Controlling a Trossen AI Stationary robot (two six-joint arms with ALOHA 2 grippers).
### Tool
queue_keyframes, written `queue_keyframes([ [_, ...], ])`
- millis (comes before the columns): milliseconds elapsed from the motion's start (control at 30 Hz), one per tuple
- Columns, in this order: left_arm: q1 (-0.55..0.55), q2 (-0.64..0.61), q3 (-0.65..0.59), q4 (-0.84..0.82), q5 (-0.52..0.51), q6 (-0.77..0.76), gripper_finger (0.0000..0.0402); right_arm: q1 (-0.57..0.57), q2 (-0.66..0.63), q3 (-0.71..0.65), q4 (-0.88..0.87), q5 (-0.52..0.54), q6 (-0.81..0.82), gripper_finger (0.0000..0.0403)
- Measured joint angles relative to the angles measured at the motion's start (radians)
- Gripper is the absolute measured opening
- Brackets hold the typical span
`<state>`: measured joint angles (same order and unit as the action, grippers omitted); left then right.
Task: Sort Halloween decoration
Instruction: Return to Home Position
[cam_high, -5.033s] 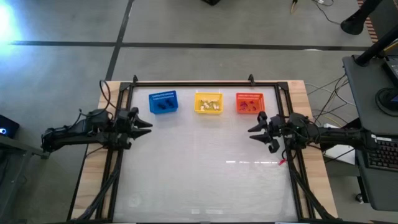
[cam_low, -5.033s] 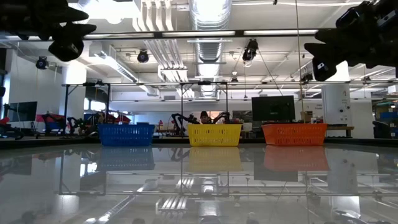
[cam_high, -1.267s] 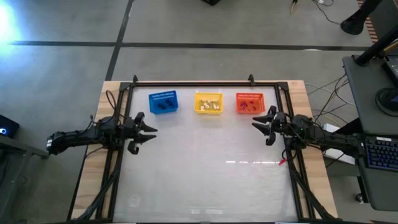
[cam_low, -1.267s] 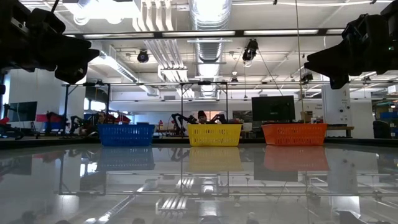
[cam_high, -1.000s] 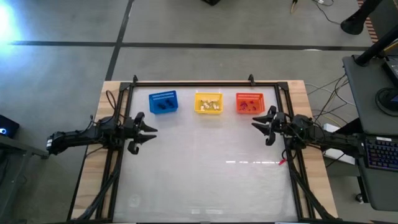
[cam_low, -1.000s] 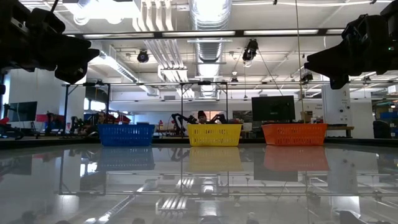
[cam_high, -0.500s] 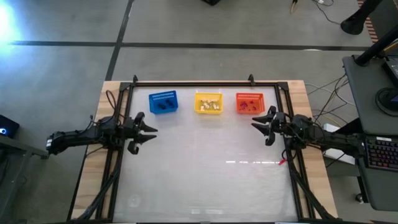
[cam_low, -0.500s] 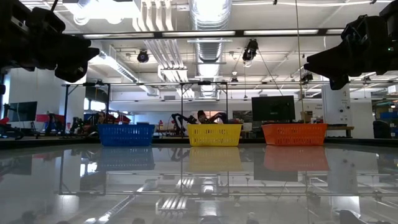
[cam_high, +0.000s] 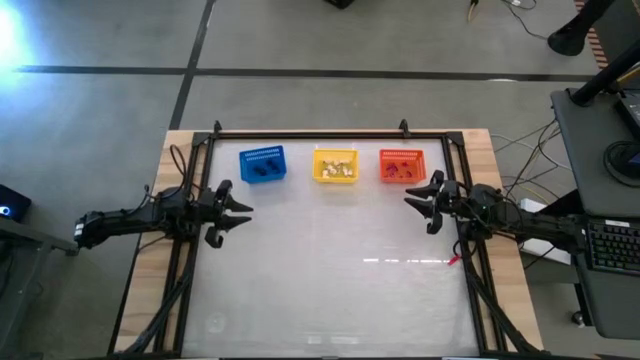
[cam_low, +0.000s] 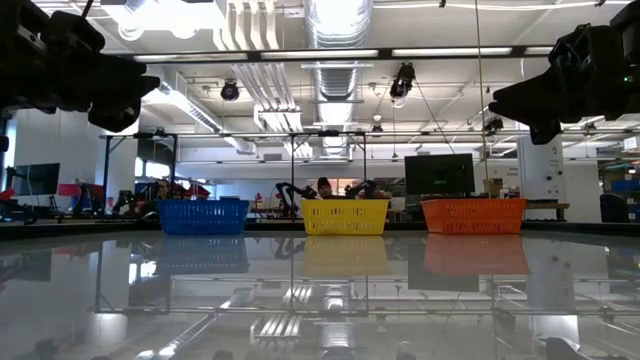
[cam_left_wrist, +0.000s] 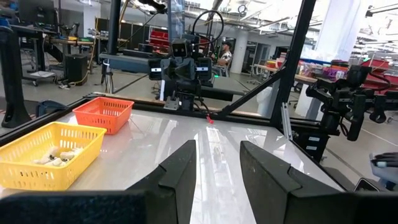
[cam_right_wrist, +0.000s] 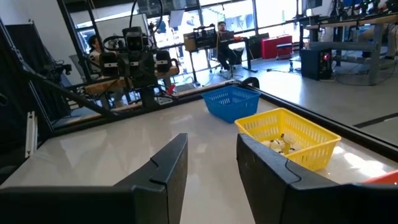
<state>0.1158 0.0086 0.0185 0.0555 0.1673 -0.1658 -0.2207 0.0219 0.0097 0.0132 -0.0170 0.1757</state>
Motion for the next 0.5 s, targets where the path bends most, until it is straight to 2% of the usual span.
queue_keyframes([
  [500, 0.000, 0.000, 0.001, 0.000, 0.000, 0.000, 0.0107, 0.000, 0.000, 0.000, 0.000, 0.000, 0.000, 0.0123],
])
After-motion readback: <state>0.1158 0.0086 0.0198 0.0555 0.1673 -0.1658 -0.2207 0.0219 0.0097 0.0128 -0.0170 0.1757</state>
